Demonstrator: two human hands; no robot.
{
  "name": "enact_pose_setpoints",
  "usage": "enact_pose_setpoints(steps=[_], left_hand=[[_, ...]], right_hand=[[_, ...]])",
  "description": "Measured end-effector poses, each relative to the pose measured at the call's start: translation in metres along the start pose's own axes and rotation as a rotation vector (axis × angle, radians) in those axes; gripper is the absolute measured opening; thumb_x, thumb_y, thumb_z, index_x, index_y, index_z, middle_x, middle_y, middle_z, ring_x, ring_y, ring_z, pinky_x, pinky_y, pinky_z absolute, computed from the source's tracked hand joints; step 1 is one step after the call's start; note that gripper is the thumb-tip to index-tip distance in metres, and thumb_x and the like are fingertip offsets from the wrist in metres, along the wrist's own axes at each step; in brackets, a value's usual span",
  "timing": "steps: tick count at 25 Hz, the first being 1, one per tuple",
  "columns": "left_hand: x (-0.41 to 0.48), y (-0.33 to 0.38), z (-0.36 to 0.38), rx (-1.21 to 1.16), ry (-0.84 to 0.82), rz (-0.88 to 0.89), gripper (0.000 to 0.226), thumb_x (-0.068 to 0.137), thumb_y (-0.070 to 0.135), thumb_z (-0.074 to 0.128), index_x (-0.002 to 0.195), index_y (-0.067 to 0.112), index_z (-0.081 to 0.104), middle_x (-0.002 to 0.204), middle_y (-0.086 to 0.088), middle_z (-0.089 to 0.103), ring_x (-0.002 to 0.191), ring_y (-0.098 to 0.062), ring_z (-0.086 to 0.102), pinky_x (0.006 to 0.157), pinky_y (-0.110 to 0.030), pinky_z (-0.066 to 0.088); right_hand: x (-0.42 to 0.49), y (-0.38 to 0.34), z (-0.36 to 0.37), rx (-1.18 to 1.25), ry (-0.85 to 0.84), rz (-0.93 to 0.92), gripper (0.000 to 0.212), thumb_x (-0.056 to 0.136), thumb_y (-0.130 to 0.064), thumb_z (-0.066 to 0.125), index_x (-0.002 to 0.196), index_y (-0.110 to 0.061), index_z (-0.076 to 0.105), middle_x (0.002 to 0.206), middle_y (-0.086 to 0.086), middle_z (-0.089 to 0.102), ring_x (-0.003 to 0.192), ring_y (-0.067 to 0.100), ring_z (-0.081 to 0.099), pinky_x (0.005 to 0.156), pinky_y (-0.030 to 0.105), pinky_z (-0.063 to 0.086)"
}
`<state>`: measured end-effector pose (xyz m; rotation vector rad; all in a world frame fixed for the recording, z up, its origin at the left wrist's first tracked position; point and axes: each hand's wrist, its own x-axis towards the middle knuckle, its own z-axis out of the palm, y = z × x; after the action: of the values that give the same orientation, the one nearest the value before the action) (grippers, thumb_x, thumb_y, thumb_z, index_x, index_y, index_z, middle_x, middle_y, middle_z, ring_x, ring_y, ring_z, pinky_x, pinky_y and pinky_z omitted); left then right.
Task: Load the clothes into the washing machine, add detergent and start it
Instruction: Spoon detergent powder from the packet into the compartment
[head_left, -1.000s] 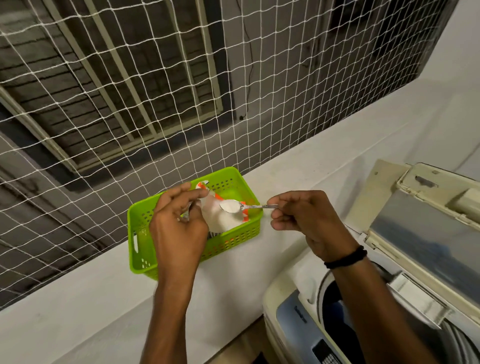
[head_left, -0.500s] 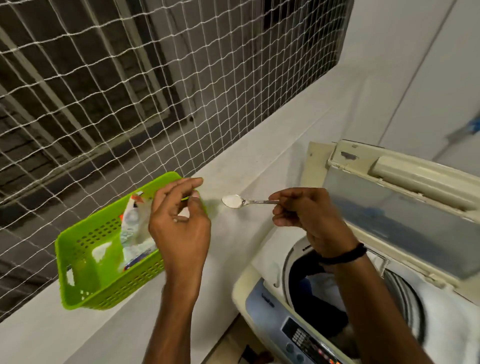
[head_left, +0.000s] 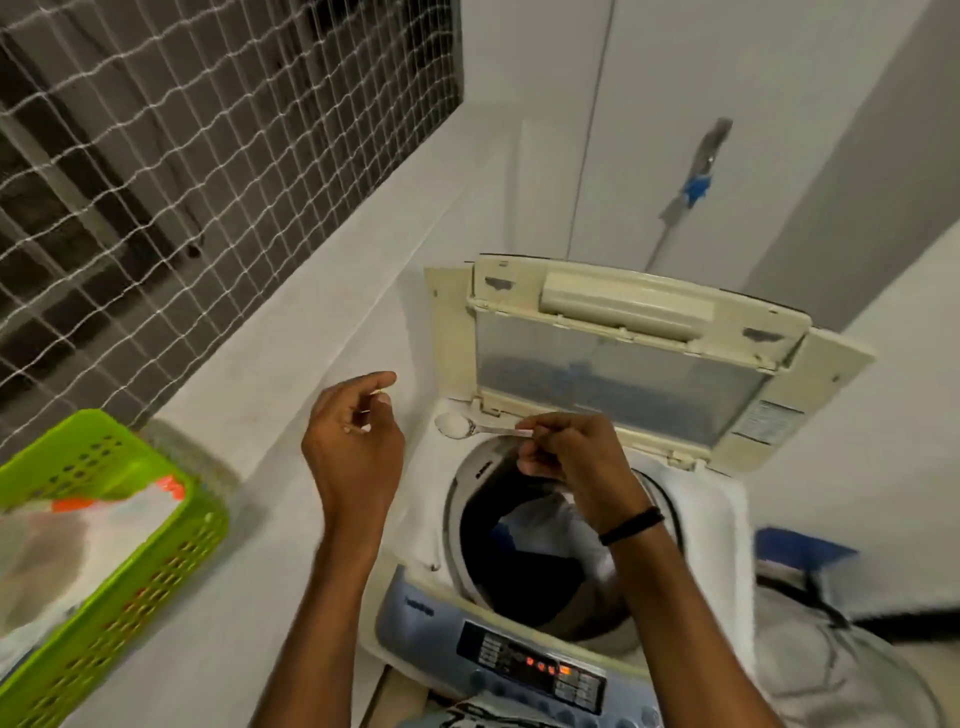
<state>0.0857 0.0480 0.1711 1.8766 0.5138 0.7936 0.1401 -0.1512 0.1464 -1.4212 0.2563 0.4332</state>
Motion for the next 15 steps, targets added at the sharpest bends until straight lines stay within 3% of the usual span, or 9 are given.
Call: enact_pose_setpoints(steps=[7,12,13,15], left_hand=[[-0.019,-0.057,0.109,0.082,-0.329,-0.201,0.02,0.09,0.008,0.061,0.1,0.017,0.076,0.1,0.004,0.075,0.092,-0.011,0.067,0.08,-0.012,0.047],[-0.039,-0.118,0.176,0.029,-0.53,-0.666,0.025,0.086,0.014,0.06,0.106,0.018,0.074,0.101,-0.005,0.075,0.094,-0.024,0.07,0.088,-0.037,0.059],[-0.042,-0.129,0.187,0.02,-0.57,-0.719,0.024,0.086,0.012,0.058,0.105,0.017,0.073,0.099,-0.006,0.073,0.092,-0.026,0.069,0.085,-0.037,0.058],[-0.049,-0.144,0.203,0.051,-0.636,-0.725,0.017,0.086,0.007,0.052,0.082,0.019,0.064,0.083,-0.008,0.062,0.081,-0.023,0.057,0.071,-0.034,0.049]], right_hand=[[0.043,0.057,-0.087,0.132,0.265,0.044,0.03,0.092,0.012,0.042,0.089,0.006,0.071,0.069,0.017,0.066,0.061,0.024,0.064,0.061,0.031,0.06],[0.078,0.096,-0.119,0.118,0.476,0.122,0.022,0.092,0.008,0.052,0.094,0.002,0.073,0.086,0.016,0.074,0.075,0.024,0.069,0.076,0.034,0.061],[0.083,0.103,-0.121,0.077,0.513,0.132,0.02,0.091,0.007,0.054,0.095,0.002,0.073,0.087,0.016,0.074,0.075,0.024,0.069,0.077,0.034,0.061],[0.092,0.118,-0.124,-0.075,0.565,0.12,0.019,0.091,0.005,0.055,0.093,0.002,0.074,0.082,0.013,0.073,0.066,0.016,0.069,0.07,0.025,0.06]])
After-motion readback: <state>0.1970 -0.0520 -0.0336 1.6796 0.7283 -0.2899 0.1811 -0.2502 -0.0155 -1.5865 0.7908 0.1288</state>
